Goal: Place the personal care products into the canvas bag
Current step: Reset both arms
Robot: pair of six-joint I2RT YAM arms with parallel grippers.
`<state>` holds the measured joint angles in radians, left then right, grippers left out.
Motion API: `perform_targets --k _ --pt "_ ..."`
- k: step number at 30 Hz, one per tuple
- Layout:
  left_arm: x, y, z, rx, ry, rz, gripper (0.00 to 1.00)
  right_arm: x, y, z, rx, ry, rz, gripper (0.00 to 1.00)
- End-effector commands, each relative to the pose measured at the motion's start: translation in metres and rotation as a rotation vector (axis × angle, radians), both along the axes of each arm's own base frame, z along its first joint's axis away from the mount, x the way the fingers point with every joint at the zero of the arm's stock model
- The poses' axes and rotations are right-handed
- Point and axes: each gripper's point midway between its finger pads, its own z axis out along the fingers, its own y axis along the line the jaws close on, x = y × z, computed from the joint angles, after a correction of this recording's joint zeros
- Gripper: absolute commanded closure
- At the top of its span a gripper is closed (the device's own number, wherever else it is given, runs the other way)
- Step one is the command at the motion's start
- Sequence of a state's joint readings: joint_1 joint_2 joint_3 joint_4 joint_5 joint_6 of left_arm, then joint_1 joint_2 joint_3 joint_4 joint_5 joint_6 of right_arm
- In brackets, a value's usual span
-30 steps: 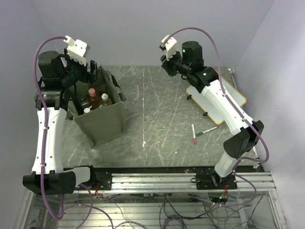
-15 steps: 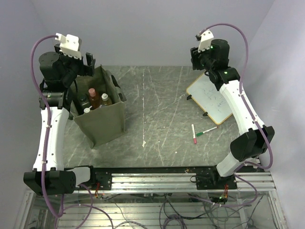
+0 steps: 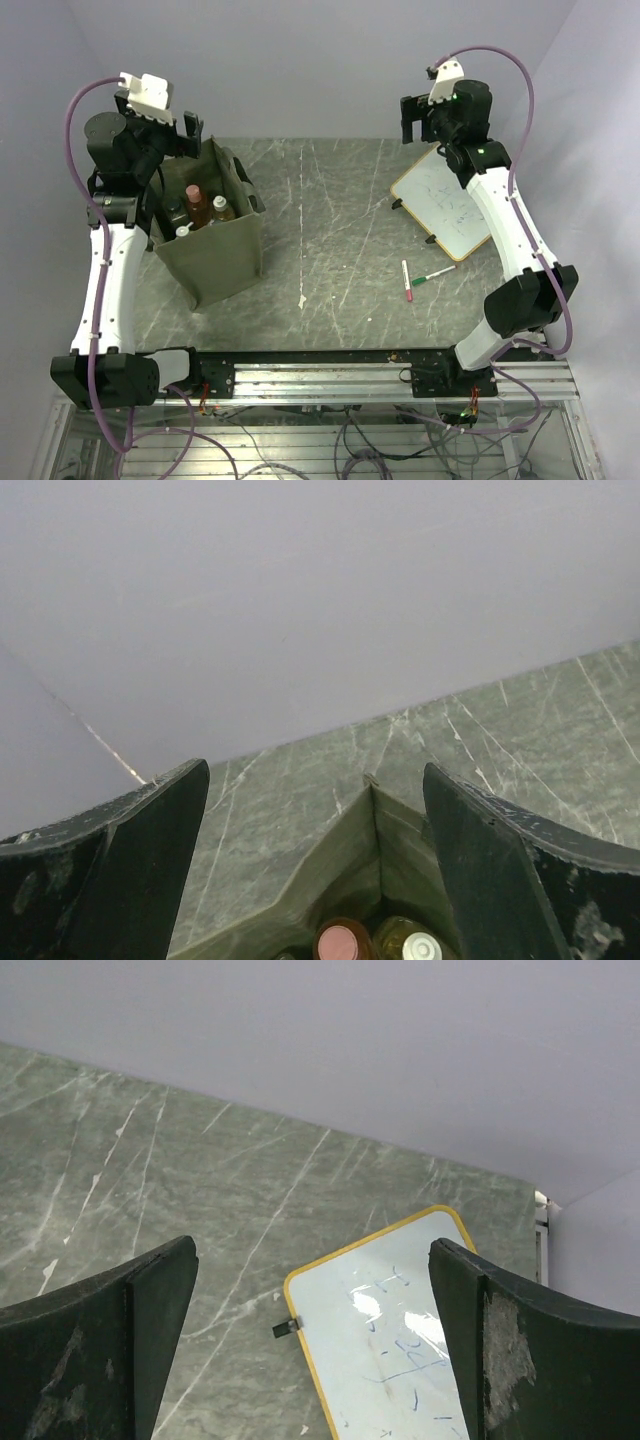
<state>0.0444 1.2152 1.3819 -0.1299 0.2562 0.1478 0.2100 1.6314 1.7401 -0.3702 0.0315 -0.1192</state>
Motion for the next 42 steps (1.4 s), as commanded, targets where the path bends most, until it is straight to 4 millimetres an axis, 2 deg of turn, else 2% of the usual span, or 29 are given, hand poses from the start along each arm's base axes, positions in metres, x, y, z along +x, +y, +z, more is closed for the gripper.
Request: perform_targets --k 1,3,7,10,17,19,25,32,38,42 --pt "-0.005 -0.014 0.017 0.037 -0.080 -0.098 0.02 -0.003 -0.017 0.037 0.042 -0.094 -0.053 0.00" --pt "-0.002 -0.011 0.017 0.011 -0.072 -0.076 0.02 -0.004 -0.022 0.039 0.065 -0.098 -0.063 0.00" --pt "0.001 0.003 0.028 -0.027 -0.107 0.007 0.02 -0.005 -0.034 0.043 0.118 -0.116 -0.123 0.00" --pt "-0.002 0.009 0.036 0.004 -0.141 0.039 0.02 -0.005 -0.047 0.046 0.134 -0.138 -0.193 0.00" --pt "-0.017 0.003 0.048 0.032 -0.168 0.008 0.02 -0.010 -0.060 0.061 0.151 -0.177 -0.206 0.00" --pt "-0.020 0.004 0.047 0.006 -0.151 0.016 0.02 -0.012 -0.063 0.061 0.164 -0.175 -0.203 0.00" --pt "-0.031 0.024 0.047 -0.065 -0.140 0.119 0.02 -0.022 -0.084 0.058 0.213 -0.169 -0.244 0.00" --pt "-0.039 0.033 0.025 -0.049 -0.056 0.154 0.02 -0.033 -0.092 0.053 0.203 -0.160 -0.245 0.00" --pt "-0.051 0.035 0.015 -0.033 -0.059 0.164 0.02 -0.039 -0.093 0.053 0.190 -0.151 -0.244 0.00" --pt "-0.052 0.039 0.022 -0.045 -0.073 0.187 0.01 -0.043 -0.089 0.053 0.186 -0.153 -0.218 0.00"
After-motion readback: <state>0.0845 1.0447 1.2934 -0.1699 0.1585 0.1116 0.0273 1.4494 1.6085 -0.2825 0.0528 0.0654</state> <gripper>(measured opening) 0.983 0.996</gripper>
